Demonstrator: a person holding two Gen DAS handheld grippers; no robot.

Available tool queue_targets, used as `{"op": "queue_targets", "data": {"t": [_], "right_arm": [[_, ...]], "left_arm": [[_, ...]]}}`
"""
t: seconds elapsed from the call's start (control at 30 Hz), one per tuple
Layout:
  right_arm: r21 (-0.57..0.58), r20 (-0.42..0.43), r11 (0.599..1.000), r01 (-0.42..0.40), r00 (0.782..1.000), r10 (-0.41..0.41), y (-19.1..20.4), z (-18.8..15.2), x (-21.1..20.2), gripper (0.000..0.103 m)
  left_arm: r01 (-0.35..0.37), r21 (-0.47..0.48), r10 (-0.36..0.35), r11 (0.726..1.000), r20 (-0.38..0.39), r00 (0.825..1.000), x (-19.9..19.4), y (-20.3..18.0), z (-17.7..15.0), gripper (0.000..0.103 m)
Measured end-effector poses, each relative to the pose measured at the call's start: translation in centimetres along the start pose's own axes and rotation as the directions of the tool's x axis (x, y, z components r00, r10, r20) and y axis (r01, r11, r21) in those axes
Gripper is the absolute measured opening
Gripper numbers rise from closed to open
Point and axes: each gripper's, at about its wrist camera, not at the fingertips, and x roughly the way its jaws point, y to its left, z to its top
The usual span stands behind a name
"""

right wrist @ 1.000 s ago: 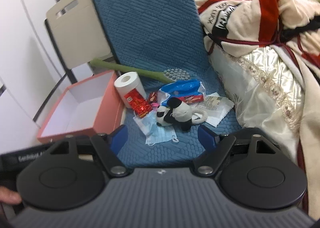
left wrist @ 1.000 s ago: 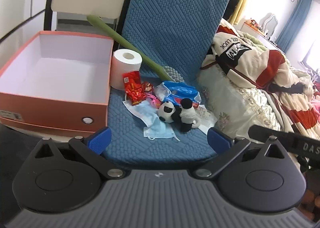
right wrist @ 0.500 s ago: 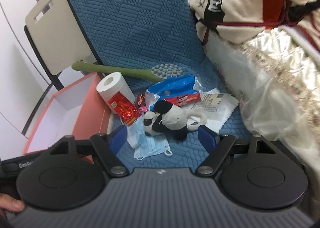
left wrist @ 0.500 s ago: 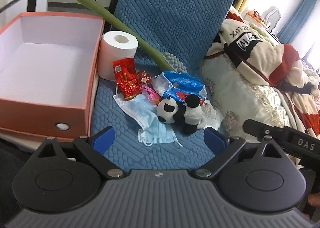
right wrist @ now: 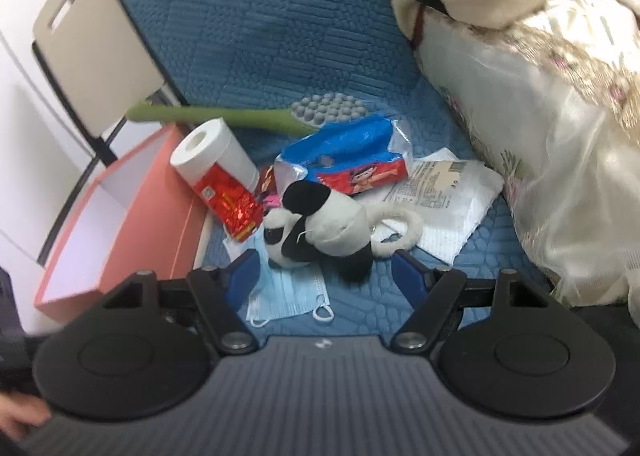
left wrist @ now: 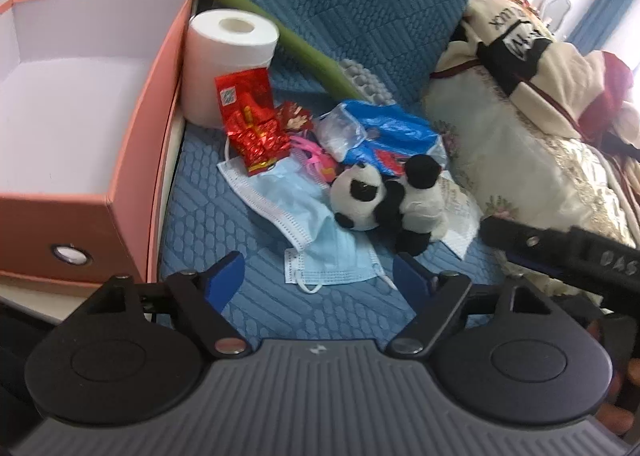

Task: Organize soft objects
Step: 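Close the right tool on the panda plush while the left tool grasps the blue face mask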

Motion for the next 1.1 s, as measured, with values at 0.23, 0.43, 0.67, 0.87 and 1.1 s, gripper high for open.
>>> {"op": "queue_targets", "data": {"t": [0.23, 0.43, 0.67, 0.87, 1.1], "right_arm": [[0.01, 0.039, 1.0, -0.008, 0.999, 0.008, -0.4, 0.4, 1.0, 0.071], [-0.044, 0.05, 0.999, 0.001, 0.999, 0.001, 0.2, 1.2, 3.3, 0.072], [0.105, -0.04, 0.994, -0.039, 0.998, 0.043, -2.4, 3.1, 7.5, 0.072], [0.083, -0.108, 0.995, -0.057, 0.992, 0.066, -1.9, 4.1, 10.3, 0.072], [0.056, -0.149, 0.996, -0.071, 0.986, 0.079, -1.3, 4.4, 11.4, 0.063]], "left_arm": [[0.003, -0.068, -0.005, 0.998, -0.026, 1.0, 2.0, 0.4, -0.7, 0.077], [-0.006, -0.133, 0.002, 0.991, -0.031, 1.0, 3.7, 0.8, -0.2, 0.077], [-0.025, -0.171, 0.018, 0.985, -0.04, 0.999, 6.0, 1.6, 1.5, 0.077], [-0.023, -0.149, 0.014, 0.989, -0.062, 0.998, 8.0, 1.4, 2.0, 0.077], [0.004, -0.121, -0.009, 0.993, -0.046, 0.999, 8.8, 0.6, 2.1, 0.075]]}}
